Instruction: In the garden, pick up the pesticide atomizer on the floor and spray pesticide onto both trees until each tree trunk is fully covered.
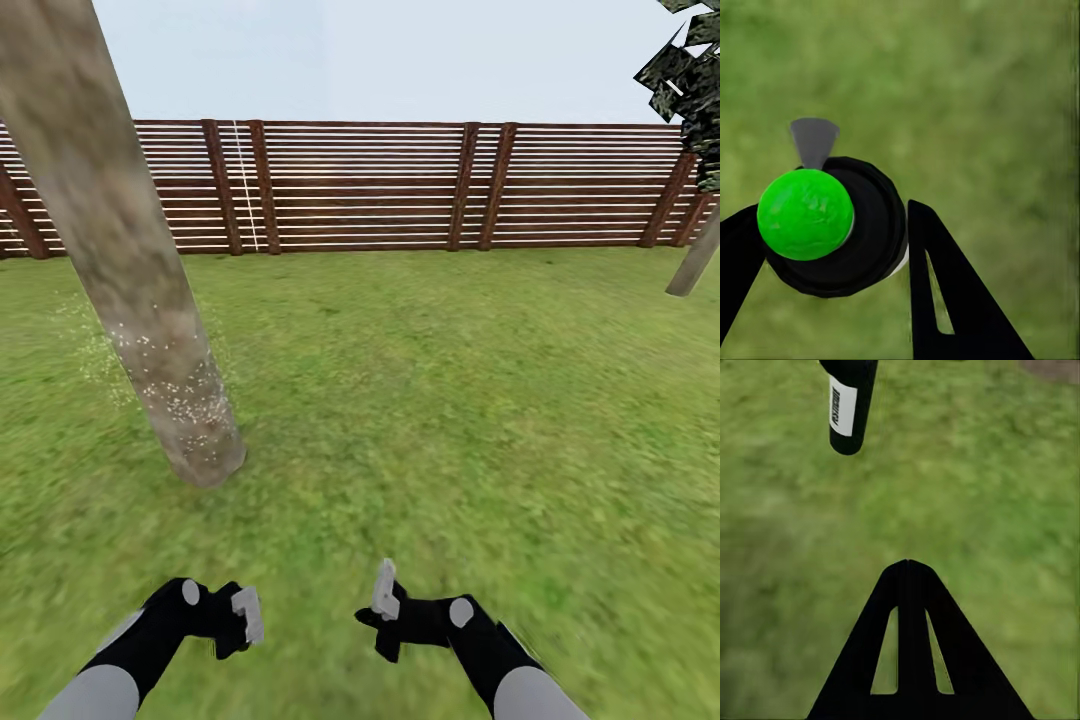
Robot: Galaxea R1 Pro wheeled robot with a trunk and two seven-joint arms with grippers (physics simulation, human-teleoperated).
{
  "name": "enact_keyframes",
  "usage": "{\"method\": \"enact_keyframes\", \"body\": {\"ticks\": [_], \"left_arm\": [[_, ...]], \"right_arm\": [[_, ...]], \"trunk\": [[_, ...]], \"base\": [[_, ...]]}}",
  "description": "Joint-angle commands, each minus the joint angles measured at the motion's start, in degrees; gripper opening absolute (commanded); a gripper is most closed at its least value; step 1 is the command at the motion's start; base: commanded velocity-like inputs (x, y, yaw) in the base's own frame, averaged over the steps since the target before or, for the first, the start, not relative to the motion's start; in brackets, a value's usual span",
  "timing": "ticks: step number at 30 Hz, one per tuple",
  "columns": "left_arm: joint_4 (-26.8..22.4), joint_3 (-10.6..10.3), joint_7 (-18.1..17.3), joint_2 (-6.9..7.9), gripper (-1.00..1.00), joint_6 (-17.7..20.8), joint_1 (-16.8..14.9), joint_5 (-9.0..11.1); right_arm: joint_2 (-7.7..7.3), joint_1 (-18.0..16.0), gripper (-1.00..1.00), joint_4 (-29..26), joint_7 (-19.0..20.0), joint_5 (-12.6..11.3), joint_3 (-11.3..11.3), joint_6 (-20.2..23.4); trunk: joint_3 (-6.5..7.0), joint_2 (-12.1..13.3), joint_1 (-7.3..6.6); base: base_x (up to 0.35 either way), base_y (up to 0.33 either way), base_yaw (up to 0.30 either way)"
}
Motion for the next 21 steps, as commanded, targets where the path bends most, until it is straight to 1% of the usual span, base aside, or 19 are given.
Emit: {"method": "enact_keyframes", "body": {"ticks": [1, 3, 4, 7, 9, 10, 11, 12, 13, 16, 18, 21], "left_arm": [[0.0, -0.5, 0.0, -0.63, -1.00, 0.1, 0.0, -0.2], [0.0, -2.1, 0.1, -1.16, -1.00, 0.2, 0.0, -0.3], [0.0, -2.5, 0.1, -1.43, -1.00, 0.2, 0.1, -0.3], [0.0, -2.8, 0.2, -2.67, -1.00, 0.2, 0.1, -0.3], [0.0, -2.8, 0.4, -4.30, -1.00, 0.2, 0.1, -0.3], [0.0, -2.7, 0.5, -4.80, -1.00, 0.2, 0.1, -0.2], [0.0, -2.7, 1.0, -5.84, -1.00, 0.2, 0.1, -0.2], [0.0, -2.7, 1.4, -6.37, -1.00, 0.2, 0.1, -0.2], [0.0, -2.7, 1.9, -7.84, -1.00, 0.2, 0.1, -0.2], [0.0, -2.7, 2.5, -9.02, -1.00, 0.2, 0.1, -0.3], [0.2, -2.7, 4.9, -9.35, -1.00, 0.2, 0.1, -0.1], [0.6, -2.7, 5.7, -9.85, -1.00, 0.2, 0.1, 0.0]], "right_arm": [[0.00, 0.0, -1.00, -1.1, 0.0, -0.1, 0.4, 0.0], [0.00, 0.0, -1.00, -2.2, 0.0, -0.2, 0.6, 0.0], [0.00, 0.0, -1.00, -2.3, 0.0, -0.2, 0.6, 0.0], [0.00, 0.0, -1.00, -3.3, 0.0, -0.2, 0.6, 0.0], [0.00, 0.0, -1.00, -3.8, -0.1, -0.3, 0.6, 0.0], [0.00, 0.0, -1.00, -3.8, -0.1, -0.3, 0.6, 0.0], [0.00, 0.0, -1.00, -3.9, -0.1, -0.3, 0.6, 0.0], [0.00, 0.0, -1.00, -3.9, -0.1, -0.3, 0.6, 0.0], [0.00, 0.0, -1.00, -4.0, -0.1, -0.3, 0.6, 0.0], [0.00, -0.3, -1.00, -4.0, -0.2, -0.3, 0.6, 0.1], [0.00, -0.9, -1.00, -4.0, -0.2, -0.4, 0.6, 0.2], [0.00, -1.4, -1.00, -4.0, -0.1, -0.4, 0.6, 2.7]], "trunk": [[0.00, 0.0, 0.00], [0.00, 0.0, 0.00], [0.00, 0.0, 0.00], [0.00, 0.0, 0.00], [0.00, 0.0, 0.00], [0.00, 0.0, 0.00], [0.00, 0.0, 0.00], [0.00, 0.0, 0.00], [0.00, 0.0, 0.00], [0.00, 0.0, 0.00], [0.00, 0.0, 0.00], [0.00, 0.0, 0.00]], "base": [[0.000, 0.000, 0.000], [0.000, 0.000, 0.000], [0.000, 0.000, 0.000], [0.000, 0.000, 0.000], [0.000, 0.000, 0.000], [0.000, 0.000, 0.000], [0.000, 0.000, 0.000], [0.000, 0.000, 0.000], [0.000, 0.000, 0.000], [0.000, 0.000, 0.000], [0.000, 0.000, 0.000], [0.000, 0.000, 0.000]]}}
